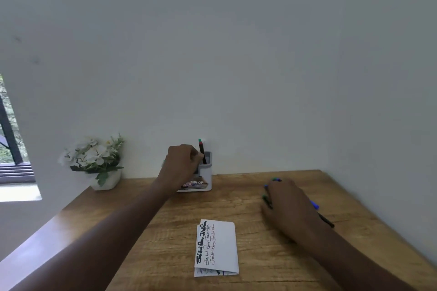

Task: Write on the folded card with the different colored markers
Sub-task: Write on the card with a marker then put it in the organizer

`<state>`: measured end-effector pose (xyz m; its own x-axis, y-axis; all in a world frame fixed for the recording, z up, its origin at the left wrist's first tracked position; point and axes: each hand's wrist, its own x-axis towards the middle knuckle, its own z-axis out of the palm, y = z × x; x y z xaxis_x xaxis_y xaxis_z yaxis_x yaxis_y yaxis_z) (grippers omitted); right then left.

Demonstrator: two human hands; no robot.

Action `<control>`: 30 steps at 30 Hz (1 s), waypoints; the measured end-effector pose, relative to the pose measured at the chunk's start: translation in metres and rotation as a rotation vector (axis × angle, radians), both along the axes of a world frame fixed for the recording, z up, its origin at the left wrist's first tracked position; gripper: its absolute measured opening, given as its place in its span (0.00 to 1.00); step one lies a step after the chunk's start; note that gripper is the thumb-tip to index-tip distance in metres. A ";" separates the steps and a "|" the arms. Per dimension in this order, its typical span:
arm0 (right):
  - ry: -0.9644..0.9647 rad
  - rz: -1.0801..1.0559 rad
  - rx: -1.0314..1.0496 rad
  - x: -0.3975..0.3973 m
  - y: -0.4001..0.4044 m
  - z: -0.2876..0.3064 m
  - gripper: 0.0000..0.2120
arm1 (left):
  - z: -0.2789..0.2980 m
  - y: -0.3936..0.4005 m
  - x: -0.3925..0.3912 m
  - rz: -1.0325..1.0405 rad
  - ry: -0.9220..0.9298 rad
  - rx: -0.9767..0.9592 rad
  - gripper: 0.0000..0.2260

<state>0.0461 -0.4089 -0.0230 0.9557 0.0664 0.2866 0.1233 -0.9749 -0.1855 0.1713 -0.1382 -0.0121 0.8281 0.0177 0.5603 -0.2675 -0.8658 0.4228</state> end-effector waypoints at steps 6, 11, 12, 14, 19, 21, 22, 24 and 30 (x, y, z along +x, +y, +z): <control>-0.001 0.007 0.012 -0.004 0.005 -0.005 0.04 | -0.003 0.011 -0.080 -0.036 -0.125 0.130 0.12; 0.080 -0.019 -0.086 0.000 0.015 -0.006 0.05 | -0.029 -0.008 -0.173 -0.368 0.149 0.319 0.22; 0.070 -0.004 -0.035 0.000 0.017 -0.006 0.06 | -0.038 -0.009 -0.179 -0.386 0.156 0.383 0.26; 0.027 0.061 0.179 -0.004 0.020 -0.006 0.07 | -0.047 -0.002 -0.181 -0.418 0.165 0.438 0.26; 0.115 0.231 1.036 -0.023 0.040 -0.006 0.14 | -0.046 0.032 -0.166 -0.522 0.251 0.329 0.20; 0.212 0.292 1.230 -0.027 0.049 -0.014 0.12 | -0.045 0.036 -0.163 -0.514 0.277 0.317 0.21; 0.238 0.308 1.272 -0.029 0.052 -0.016 0.12 | -0.046 0.035 -0.162 -0.506 0.277 0.308 0.21; 0.255 0.345 1.302 -0.030 0.059 -0.020 0.11 | -0.047 0.034 -0.162 -0.474 0.228 0.246 0.18; 0.127 0.523 1.174 -0.044 0.072 -0.015 0.07 | -0.047 0.017 -0.171 -0.506 -0.006 0.095 0.13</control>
